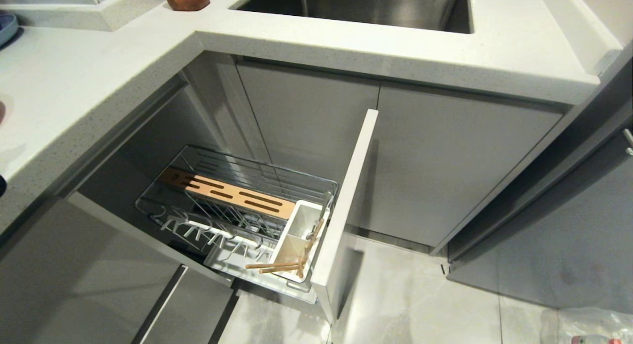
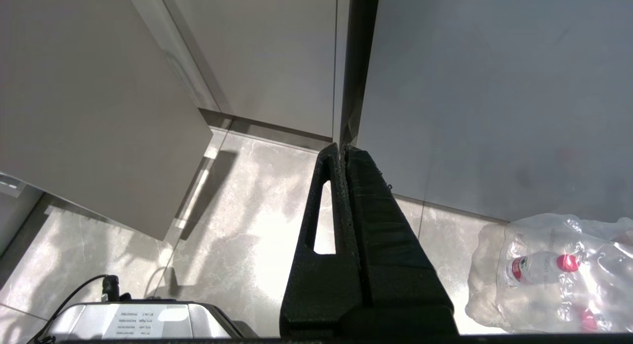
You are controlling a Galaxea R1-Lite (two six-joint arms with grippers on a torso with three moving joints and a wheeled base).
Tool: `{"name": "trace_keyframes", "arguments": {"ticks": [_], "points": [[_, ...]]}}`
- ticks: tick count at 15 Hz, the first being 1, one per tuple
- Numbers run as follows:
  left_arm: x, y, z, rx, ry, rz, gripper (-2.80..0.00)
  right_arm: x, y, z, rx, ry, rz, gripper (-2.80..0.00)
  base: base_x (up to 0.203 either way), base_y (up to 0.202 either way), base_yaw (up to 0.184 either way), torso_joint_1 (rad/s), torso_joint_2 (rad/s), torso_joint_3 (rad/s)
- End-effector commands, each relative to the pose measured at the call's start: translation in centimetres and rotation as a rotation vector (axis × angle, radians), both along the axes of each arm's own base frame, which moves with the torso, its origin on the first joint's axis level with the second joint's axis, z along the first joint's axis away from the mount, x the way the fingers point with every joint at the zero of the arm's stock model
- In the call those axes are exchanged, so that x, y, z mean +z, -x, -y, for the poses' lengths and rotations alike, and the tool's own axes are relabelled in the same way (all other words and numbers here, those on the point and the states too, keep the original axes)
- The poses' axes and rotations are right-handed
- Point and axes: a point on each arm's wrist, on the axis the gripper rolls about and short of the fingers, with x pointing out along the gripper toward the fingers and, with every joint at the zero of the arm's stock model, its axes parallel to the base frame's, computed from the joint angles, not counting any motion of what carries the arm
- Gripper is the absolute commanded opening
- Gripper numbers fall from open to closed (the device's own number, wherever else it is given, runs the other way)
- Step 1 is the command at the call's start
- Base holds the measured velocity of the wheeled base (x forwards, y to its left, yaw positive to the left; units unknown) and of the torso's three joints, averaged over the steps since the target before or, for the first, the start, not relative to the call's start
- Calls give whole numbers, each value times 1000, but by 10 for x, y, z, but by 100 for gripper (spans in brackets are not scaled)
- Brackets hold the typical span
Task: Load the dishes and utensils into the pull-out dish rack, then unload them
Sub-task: Take the chopsticks out of the cupboard
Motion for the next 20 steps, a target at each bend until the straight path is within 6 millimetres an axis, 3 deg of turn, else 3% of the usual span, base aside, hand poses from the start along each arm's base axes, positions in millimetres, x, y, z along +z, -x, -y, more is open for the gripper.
{"name": "trace_keyframes", "arguments": {"ticks": [1, 16, 17, 20], "points": [[0, -2, -1, 3, 4, -2, 0, 0, 0, 0, 0, 0, -2, -280, 0, 0, 0, 0, 0, 0], [16, 4, 1, 17, -33, 38, 0, 0, 0, 0, 0, 0, -2, -280, 0, 0, 0, 0, 0, 0], [17, 5, 1, 25, -43, 21, -280, 0, 0, 0, 0, 0, -2, -280, 0, 0, 0, 0, 0, 0], [34, 10, 3, 28, -65, 78, -280, 0, 0, 0, 0, 0, -2, -280, 0, 0, 0, 0, 0, 0]]}}
